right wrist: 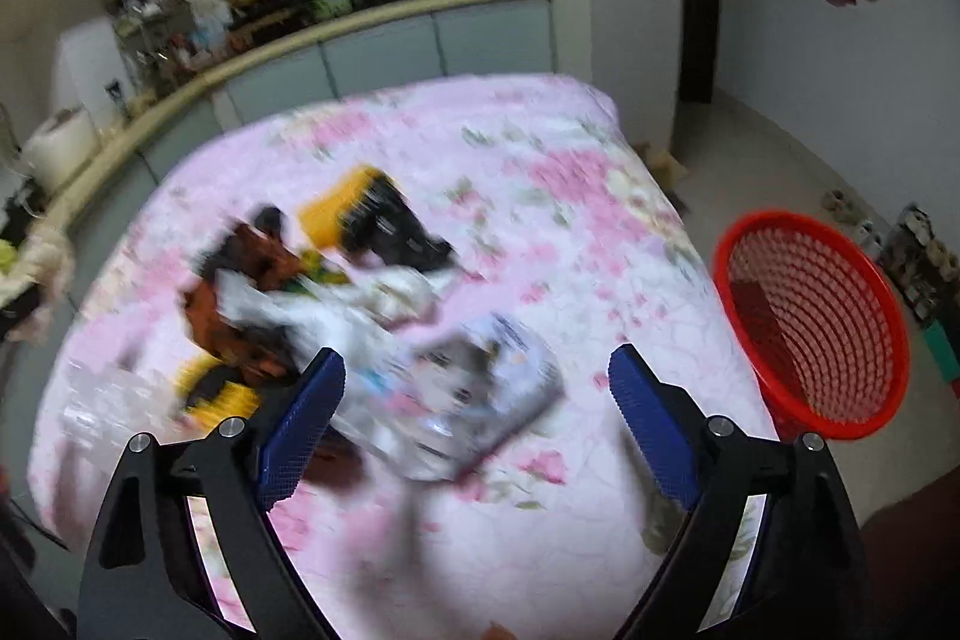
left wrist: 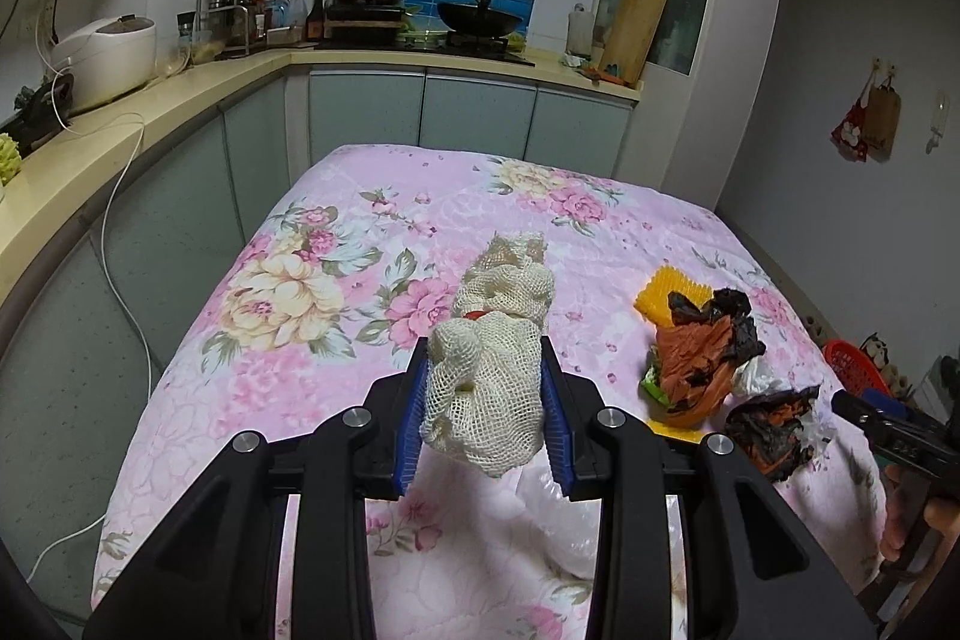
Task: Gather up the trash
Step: 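Grasp the black plastic bag with the right tool while the left tool holds the mesh bag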
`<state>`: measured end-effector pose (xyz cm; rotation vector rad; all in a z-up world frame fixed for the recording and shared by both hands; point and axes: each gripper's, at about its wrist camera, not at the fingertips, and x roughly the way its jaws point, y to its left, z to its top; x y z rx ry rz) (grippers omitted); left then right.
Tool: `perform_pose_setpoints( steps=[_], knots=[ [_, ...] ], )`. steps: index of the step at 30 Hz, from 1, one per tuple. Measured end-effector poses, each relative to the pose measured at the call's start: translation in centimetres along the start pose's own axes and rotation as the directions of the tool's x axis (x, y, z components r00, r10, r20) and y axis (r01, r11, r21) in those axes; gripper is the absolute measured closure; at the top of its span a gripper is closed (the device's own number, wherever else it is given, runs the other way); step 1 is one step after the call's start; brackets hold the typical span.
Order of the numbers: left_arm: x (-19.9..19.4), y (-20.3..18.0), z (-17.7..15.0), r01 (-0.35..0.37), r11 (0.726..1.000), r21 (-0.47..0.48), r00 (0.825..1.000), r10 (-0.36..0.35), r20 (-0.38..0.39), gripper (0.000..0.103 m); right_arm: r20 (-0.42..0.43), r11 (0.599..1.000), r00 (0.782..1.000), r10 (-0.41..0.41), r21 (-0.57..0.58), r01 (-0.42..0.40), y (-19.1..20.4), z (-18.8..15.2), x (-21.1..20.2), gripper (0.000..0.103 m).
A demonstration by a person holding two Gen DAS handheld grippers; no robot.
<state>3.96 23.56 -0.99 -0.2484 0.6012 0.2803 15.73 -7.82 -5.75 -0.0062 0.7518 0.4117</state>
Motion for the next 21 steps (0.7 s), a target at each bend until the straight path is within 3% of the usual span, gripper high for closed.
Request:
perform_pose_setpoints(
  steps=[6, 10, 13, 17, 21],
  knots=[
    [0.5, -0.5, 0.9, 0.013, 1.0, 0.005, 1.0, -0.013, 0.003, 0.071, 0.037, 0.996, 0.999, -0.001, -0.086, 0.004, 2.4, 3.0, 1.4, 0.017],
    [1.2, -0.6, 1.4, 0.013, 1.0, 0.007, 1.0, -0.013, -0.007, 0.071, -0.024, 0.994, 1.0, 0.004, -0.113, -0.006, 2.4, 5.4, 5.8, 0.018],
    [1.8, -0.2, 1.7, 0.007, 1.0, 0.0, 1.0, -0.007, -0.014, 0.071, -0.092, 0.991, 0.995, 0.025, -0.129, -0.037, 2.2, 6.5, 9.1, 0.023],
    [2.5, 0.2, 2.3, -0.006, 1.0, -0.009, 1.0, 0.006, -0.018, 0.071, -0.199, 0.985, 0.979, 0.046, -0.152, -0.077, 2.2, 7.3, 13.1, 0.039],
    [3.1, 0.3, 2.8, -0.011, 1.0, -0.016, 1.0, 0.011, -0.021, 0.071, -0.246, 0.983, 0.968, 0.053, -0.16, -0.095, 2.4, 6.7, 14.5, 0.05]
  ],
)
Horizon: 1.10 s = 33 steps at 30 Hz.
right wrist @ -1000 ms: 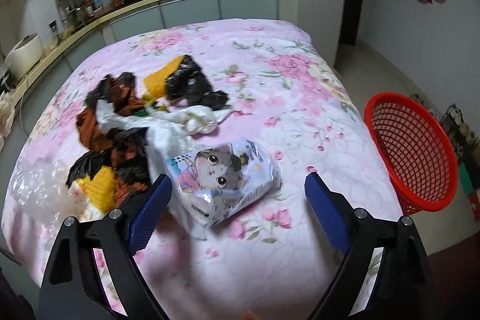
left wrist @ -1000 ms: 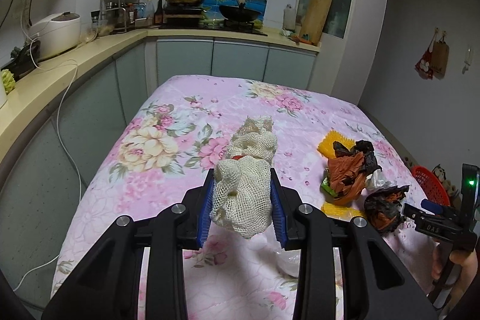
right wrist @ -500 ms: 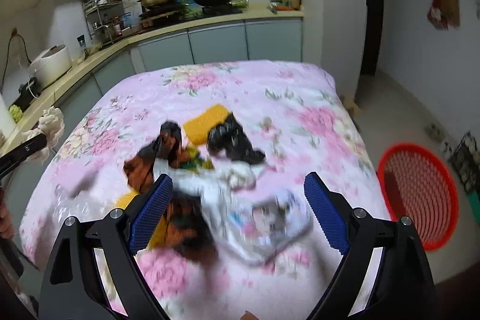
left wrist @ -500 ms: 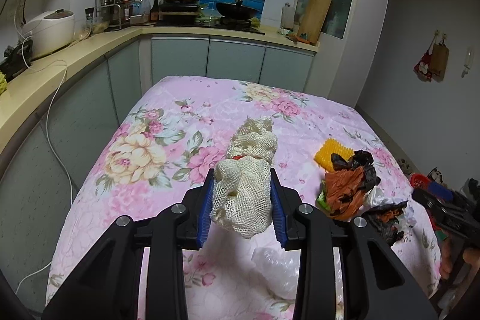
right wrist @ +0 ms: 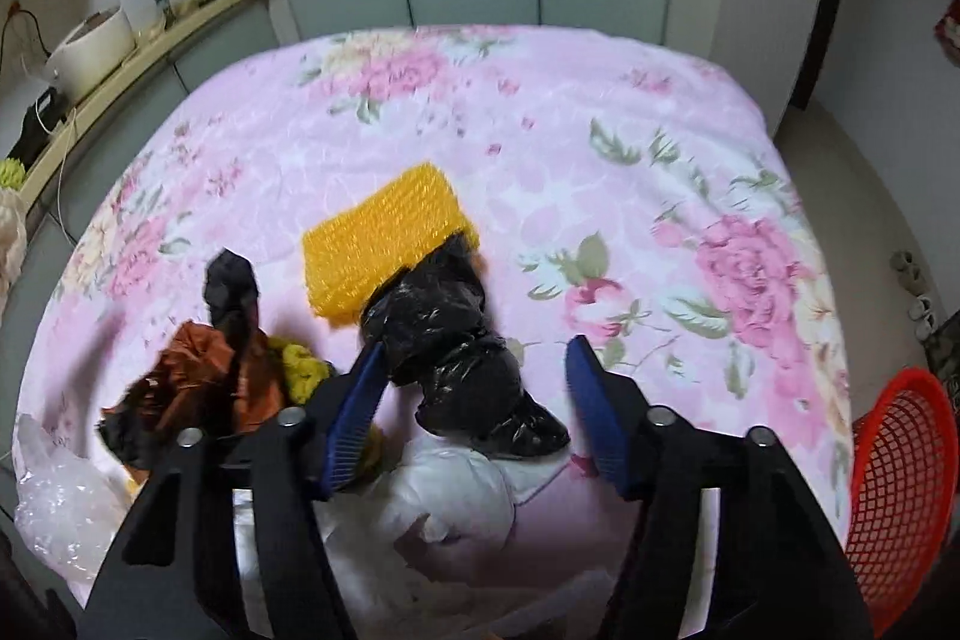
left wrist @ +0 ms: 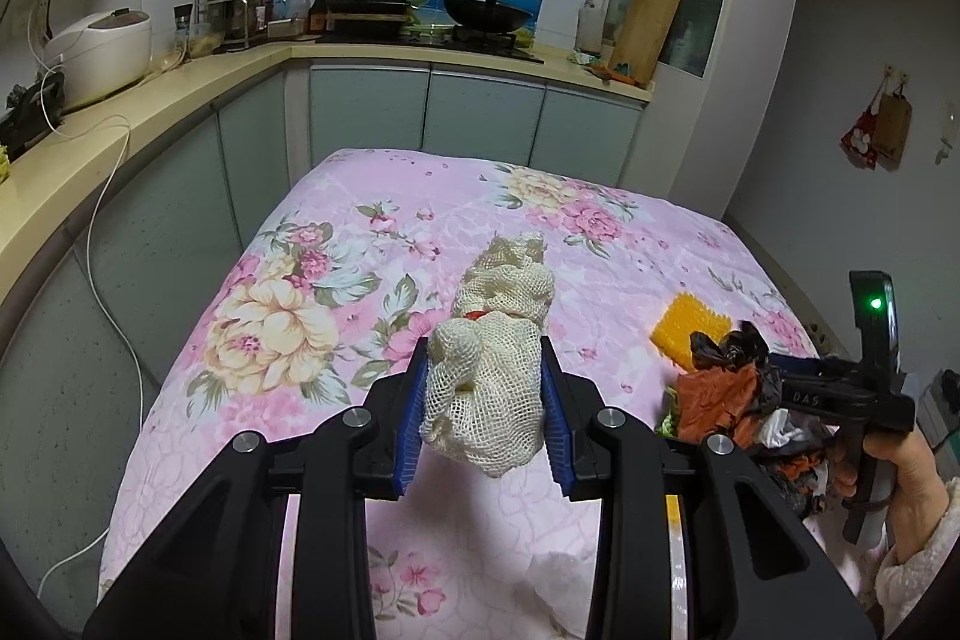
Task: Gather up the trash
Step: 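Grasp the black plastic bag with the right tool while the left tool holds the mesh bag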
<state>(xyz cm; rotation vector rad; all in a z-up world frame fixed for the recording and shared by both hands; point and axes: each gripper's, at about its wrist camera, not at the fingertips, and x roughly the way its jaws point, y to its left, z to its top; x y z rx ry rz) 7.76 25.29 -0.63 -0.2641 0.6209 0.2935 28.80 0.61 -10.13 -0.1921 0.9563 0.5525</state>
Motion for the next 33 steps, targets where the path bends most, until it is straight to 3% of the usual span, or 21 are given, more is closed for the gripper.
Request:
perform_pose_setpoints(
  steps=[4, 7, 15, 23, 33],
  knots=[
    [0.6, -0.3, 0.3, 0.001, 1.0, -0.001, 1.0, -0.001, -0.004, 0.071, -0.021, 1.0, 1.0, 0.02, 0.009, -0.02, -0.2, -0.2, 0.7, 0.066],
    [0.8, -0.8, 0.3, 0.004, 1.0, 0.003, 1.0, -0.004, -0.007, 0.071, 0.01, 1.0, 1.0, 0.015, 0.025, -0.015, -0.5, -0.3, 0.2, 0.068],
    [0.5, -2.5, 0.5, 0.007, 1.0, 0.027, 1.0, -0.007, -0.002, 0.071, 0.11, 0.998, 0.994, -0.001, 0.066, -0.006, -1.7, -0.9, -3.5, 0.069],
    [-0.8, -5.2, 1.0, 0.029, 0.998, 0.06, 0.999, -0.031, 0.031, 0.071, 0.233, 0.995, 0.972, -0.027, 0.1, 0.004, -2.2, -2.0, -9.5, 0.069],
    [-1.7, -8.0, 2.0, 0.06, 0.995, 0.083, 0.996, -0.065, 0.059, 0.071, 0.303, 0.986, 0.95, -0.075, 0.166, 0.025, -4.3, -3.1, -14.2, 0.069]
  ],
)
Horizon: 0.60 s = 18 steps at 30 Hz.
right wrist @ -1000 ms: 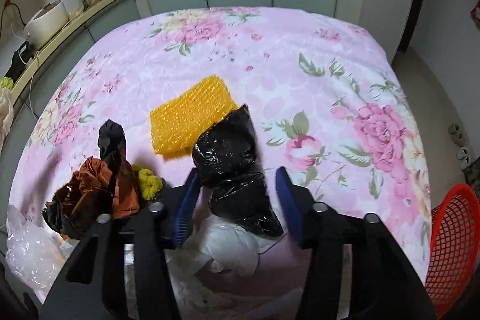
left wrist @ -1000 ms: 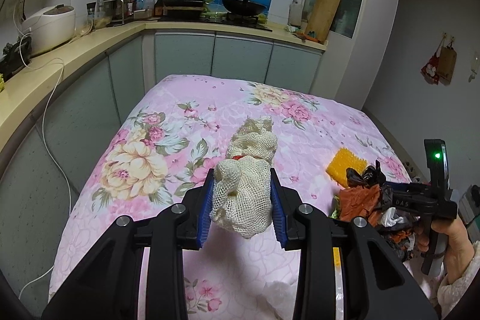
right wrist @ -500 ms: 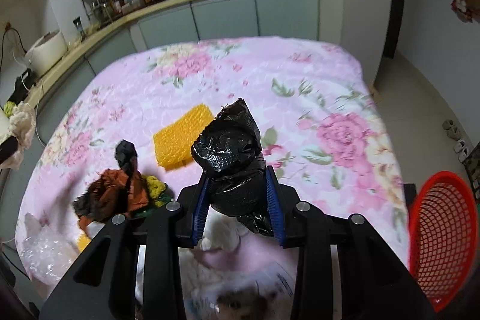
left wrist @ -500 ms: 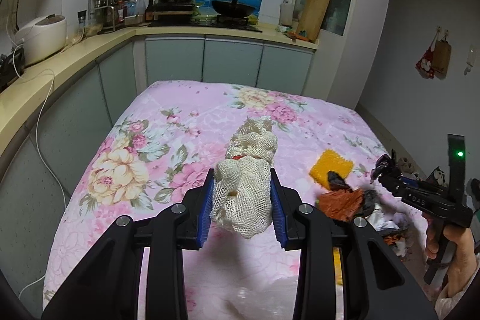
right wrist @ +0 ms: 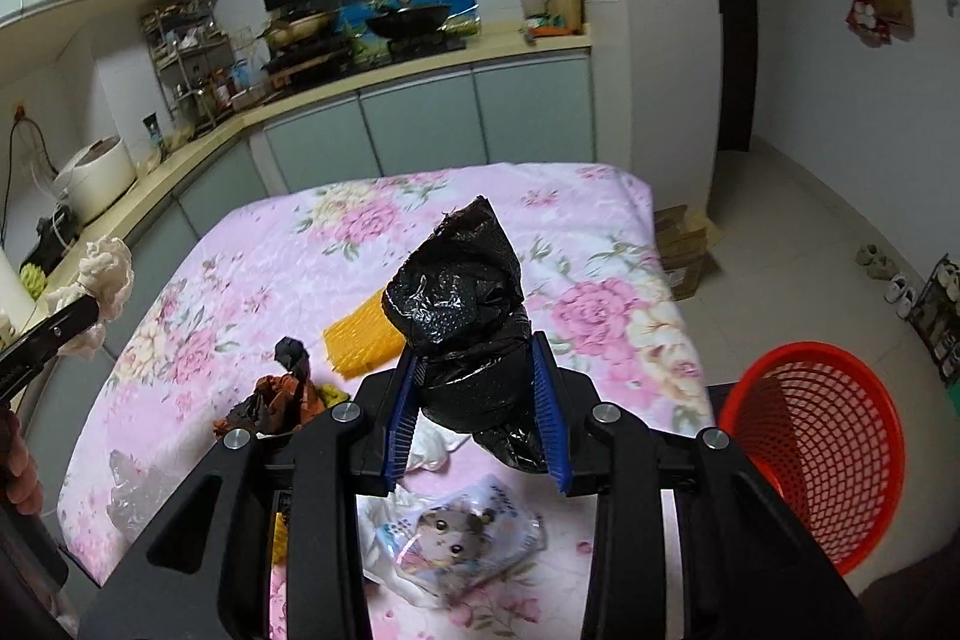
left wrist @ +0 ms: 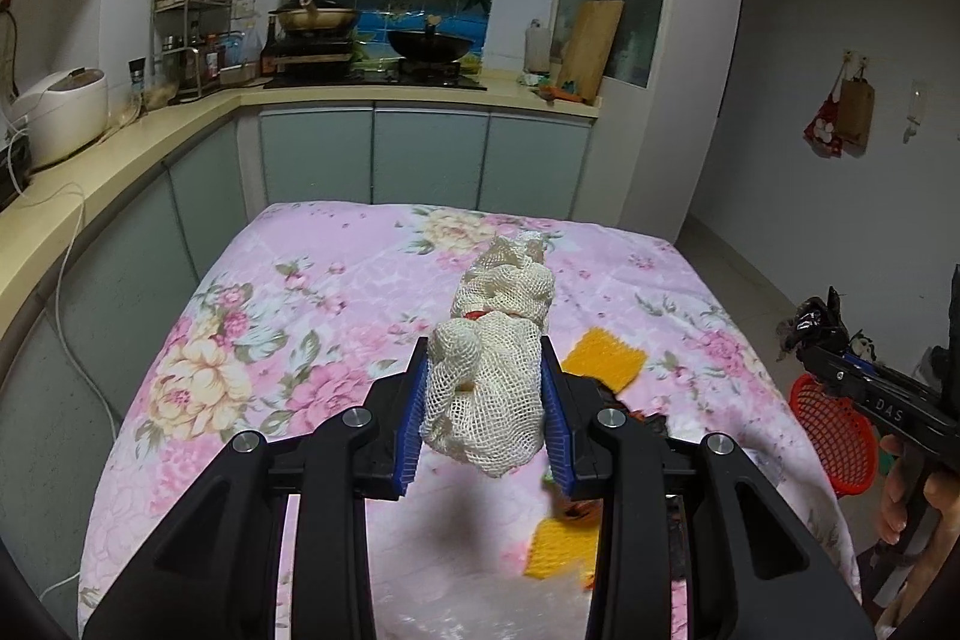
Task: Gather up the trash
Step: 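Grasp the black plastic bag with the right tool while the left tool holds the mesh bag, then carry both bags over the red basket and open both tools to drop them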
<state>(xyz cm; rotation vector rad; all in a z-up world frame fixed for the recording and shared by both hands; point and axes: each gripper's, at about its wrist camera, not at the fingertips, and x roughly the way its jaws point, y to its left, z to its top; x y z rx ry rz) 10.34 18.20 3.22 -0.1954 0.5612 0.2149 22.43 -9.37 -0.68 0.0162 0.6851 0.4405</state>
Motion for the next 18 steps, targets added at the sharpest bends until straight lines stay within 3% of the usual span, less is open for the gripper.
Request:
perform_pose_setpoints(
  steps=[10, 18],
  knots=[
    [1.6, -5.6, 1.4, 0.106, 0.992, 0.065, 0.994, -0.105, -0.012, 0.071, 0.042, 0.995, 0.996, -0.078, 0.065, 0.075, -3.5, 0.4, -2.6, 0.069],
    [3.6, -12.2, 1.3, 0.226, 0.966, 0.127, 0.973, -0.22, -0.063, 0.071, 0.056, 0.978, 0.985, -0.165, 0.138, 0.156, -8.2, 0.2, -4.8, 0.069]
  ],
)
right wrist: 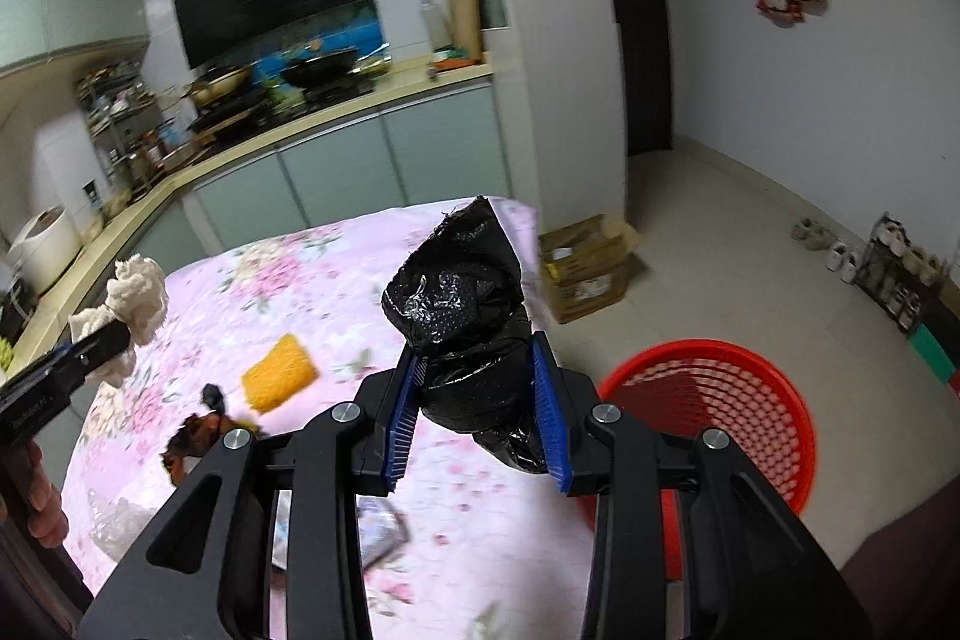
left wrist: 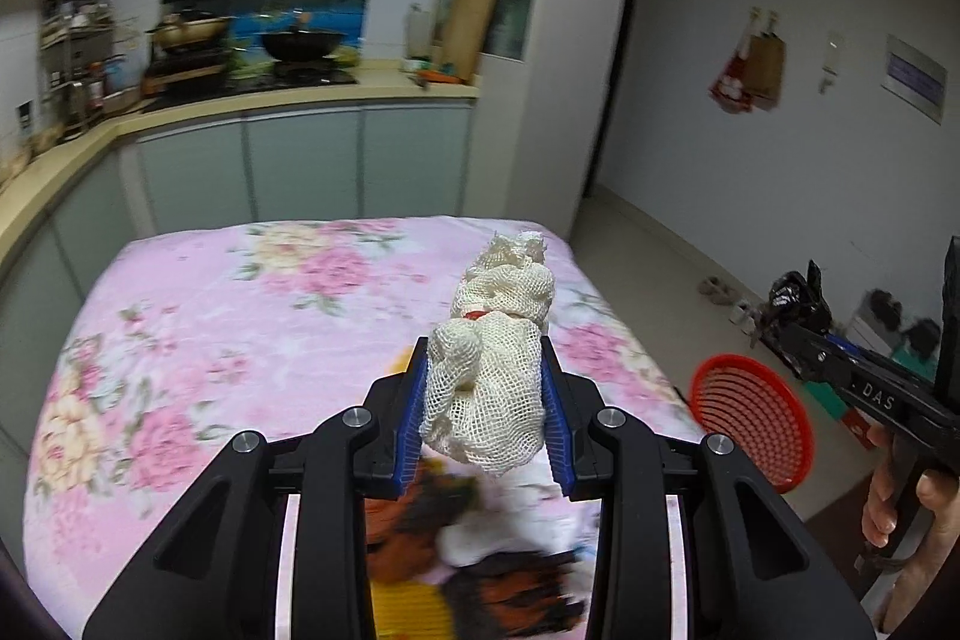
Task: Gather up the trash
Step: 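Carry both bags over the red basket and open both tools to drop them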
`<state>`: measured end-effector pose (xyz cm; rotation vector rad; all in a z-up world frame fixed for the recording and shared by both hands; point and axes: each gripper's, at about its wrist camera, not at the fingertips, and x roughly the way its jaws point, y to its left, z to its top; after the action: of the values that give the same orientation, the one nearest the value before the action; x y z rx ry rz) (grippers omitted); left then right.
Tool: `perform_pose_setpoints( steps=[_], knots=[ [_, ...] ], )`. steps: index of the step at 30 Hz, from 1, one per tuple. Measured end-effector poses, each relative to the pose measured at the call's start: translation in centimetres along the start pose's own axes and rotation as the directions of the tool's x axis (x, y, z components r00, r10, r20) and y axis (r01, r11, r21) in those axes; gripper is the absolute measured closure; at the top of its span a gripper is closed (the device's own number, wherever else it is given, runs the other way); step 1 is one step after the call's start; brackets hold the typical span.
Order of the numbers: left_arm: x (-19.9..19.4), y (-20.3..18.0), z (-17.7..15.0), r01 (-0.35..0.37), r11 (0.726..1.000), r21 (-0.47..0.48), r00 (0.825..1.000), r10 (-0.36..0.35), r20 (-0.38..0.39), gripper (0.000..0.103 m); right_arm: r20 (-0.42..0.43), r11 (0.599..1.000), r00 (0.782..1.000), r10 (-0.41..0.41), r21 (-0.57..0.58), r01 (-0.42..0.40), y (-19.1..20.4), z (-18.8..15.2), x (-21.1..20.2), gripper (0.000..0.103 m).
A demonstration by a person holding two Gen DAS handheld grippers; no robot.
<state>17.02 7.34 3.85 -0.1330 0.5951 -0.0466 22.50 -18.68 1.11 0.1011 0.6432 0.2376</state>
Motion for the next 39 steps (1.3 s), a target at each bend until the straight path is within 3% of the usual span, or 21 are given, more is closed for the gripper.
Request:
perform_pose_setpoints(
  steps=[9, 18, 28, 39],
  knots=[
    [3.5, -7.2, -0.2, 0.134, 0.988, 0.079, 0.99, -0.13, -0.06, 0.071, -0.004, 0.992, 0.995, -0.099, 0.074, 0.099, -5.5, -0.5, -1.0, 0.069],
    [7.8, -15.0, -1.4, 0.26, 0.955, 0.146, 0.958, -0.237, -0.16, 0.071, -0.034, 0.972, 0.982, -0.184, 0.143, 0.186, -10.6, -1.9, -1.3, 0.069],
    [13.4, -21.9, -3.3, 0.344, 0.917, 0.201, 0.919, -0.284, -0.274, 0.071, -0.12, 0.945, 0.96, -0.252, 0.182, 0.271, -15.1, -3.8, 1.0, 0.068],
    [18.0, -25.0, -6.1, 0.376, 0.901, 0.216, 0.886, -0.281, -0.37, 0.069, -0.236, 0.93, 0.932, -0.276, 0.178, 0.32, -17.6, -6.1, 5.5, 0.068]
  ],
)
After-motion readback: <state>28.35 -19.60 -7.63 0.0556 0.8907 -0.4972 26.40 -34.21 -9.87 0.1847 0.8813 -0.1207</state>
